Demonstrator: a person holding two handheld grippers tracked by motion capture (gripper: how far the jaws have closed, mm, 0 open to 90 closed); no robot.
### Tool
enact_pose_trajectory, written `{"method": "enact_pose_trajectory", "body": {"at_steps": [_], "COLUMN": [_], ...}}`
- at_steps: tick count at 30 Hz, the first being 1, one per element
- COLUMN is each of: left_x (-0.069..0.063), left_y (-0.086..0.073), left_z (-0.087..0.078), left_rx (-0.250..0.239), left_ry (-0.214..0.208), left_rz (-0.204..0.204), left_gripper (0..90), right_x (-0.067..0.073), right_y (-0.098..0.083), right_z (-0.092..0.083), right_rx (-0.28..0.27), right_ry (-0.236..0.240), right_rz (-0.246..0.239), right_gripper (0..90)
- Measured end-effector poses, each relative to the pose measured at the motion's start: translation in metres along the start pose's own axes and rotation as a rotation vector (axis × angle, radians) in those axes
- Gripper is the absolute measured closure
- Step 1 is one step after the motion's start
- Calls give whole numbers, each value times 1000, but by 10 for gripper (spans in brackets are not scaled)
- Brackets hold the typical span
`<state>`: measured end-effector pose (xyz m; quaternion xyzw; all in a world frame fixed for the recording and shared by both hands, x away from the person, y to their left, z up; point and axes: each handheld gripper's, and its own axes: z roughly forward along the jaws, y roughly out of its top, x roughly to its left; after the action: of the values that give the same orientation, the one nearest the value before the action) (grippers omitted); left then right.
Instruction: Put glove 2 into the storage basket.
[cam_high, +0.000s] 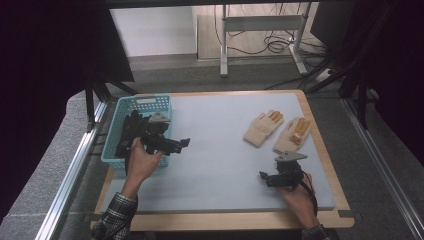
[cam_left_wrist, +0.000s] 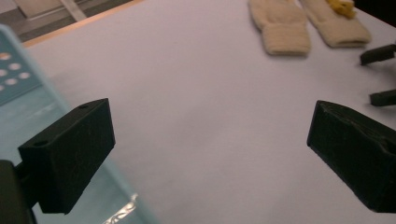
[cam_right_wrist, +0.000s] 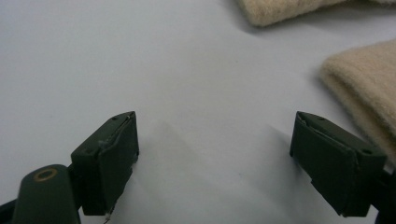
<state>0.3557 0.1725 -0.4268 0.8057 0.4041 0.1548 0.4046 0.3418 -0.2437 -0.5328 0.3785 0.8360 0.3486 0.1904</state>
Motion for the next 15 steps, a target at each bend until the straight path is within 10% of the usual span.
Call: {"method": "enact_pose_trajectory", "body": {"at_steps": [15], "left_x": [-58], "left_y": [-26], "left_z": [26], "left_rx": [-10], "left_ry": [-70], "left_rz": [134], "left_gripper": [8], "right_x": [0], "right_y": [0], "right_z": [0], "right_rx": [0], "right_ry": [-2], "right_rz": [-1], "right_gripper": [149]}}
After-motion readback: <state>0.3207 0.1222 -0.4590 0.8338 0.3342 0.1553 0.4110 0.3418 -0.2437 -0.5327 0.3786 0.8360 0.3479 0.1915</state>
